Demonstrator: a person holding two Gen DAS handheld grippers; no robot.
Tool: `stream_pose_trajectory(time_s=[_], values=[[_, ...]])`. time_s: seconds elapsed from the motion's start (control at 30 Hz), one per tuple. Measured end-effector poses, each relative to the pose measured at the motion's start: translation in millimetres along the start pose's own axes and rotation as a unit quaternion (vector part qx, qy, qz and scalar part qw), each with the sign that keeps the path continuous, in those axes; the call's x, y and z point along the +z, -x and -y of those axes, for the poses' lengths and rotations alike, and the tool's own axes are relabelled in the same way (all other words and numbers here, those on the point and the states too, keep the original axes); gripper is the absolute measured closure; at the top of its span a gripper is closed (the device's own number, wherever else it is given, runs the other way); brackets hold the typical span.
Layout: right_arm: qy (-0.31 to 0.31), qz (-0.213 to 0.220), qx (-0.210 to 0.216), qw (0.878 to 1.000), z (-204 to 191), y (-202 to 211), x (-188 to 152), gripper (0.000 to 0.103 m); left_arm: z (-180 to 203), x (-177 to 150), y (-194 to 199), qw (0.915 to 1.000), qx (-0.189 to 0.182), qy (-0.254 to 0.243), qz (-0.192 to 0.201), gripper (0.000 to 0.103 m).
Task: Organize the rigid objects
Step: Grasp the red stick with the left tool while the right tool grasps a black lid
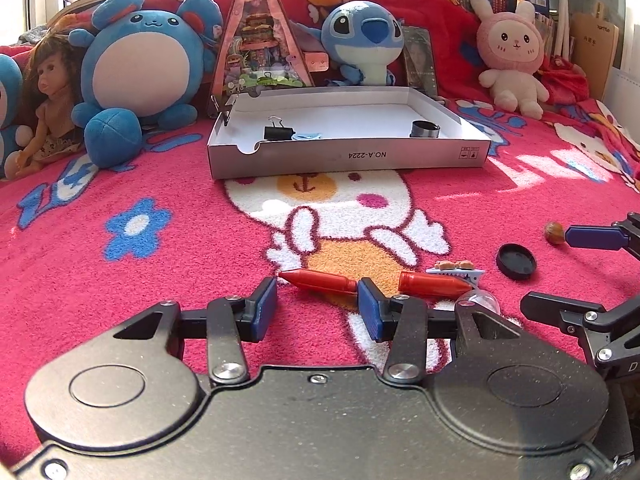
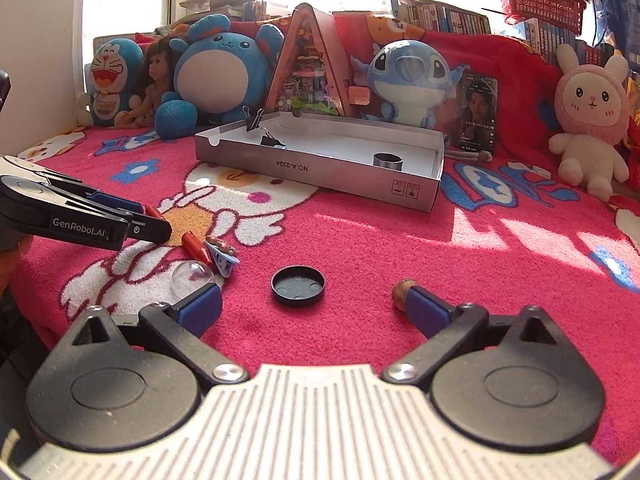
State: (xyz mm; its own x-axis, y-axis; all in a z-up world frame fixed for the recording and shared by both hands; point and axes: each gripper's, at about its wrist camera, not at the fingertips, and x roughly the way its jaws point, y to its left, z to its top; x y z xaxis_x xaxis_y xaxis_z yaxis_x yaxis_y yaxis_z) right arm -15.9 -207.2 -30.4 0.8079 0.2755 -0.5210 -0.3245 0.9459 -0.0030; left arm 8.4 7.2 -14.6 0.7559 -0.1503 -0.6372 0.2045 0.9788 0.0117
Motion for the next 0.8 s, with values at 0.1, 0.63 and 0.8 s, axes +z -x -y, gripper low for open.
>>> stream_pose_trajectory(time_s=[0.1, 0.63, 0.8], values=[[0.0, -0.005, 0.002, 1.0, -0.6, -0.9, -1.1, 0.01, -0.6, -0.3, 0.6, 1.0, 0.0, 0.001, 0.001, 0.061], [0.003, 0.002, -0.02, 1.0, -7.8, -7.7, -0.8, 0.024, 6.4, 0.3, -2.5, 0.9978, 0.039, -0.046, 0.028, 0.06], [-0.008, 0.005, -0.032, 0.999, -6.8, -10.1, -1.5, 0.029, 4.1, -0.9, -8.1, 0.998, 0.04, -0.041, 0.027, 0.06]])
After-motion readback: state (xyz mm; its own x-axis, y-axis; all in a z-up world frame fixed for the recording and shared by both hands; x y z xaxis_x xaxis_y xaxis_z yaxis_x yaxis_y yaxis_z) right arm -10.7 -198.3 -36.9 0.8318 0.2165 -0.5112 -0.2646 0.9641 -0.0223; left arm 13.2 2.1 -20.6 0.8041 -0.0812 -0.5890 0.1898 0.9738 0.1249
